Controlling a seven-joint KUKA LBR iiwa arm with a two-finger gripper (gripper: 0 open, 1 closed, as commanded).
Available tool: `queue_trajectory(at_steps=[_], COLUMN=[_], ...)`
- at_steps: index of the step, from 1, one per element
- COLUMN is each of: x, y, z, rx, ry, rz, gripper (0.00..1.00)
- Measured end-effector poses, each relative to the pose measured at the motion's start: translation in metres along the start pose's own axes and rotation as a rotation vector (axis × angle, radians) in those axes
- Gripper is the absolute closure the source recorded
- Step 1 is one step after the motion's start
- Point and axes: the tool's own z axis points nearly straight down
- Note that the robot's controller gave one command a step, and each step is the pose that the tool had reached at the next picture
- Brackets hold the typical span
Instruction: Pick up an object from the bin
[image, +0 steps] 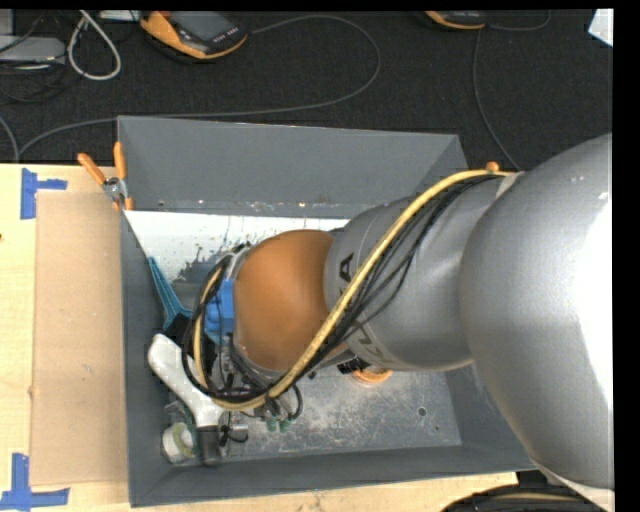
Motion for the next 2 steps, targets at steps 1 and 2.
queue_trajectory(at_steps=[1,2], x=[-0.002,-0.002], y=[-0.002,0.022], z=[-0.005,0.043], rx=[-0.002,-0.001], ry=[-0.007,-0.002], rz=[0.007,-0.417], gripper=[0.0,0.0])
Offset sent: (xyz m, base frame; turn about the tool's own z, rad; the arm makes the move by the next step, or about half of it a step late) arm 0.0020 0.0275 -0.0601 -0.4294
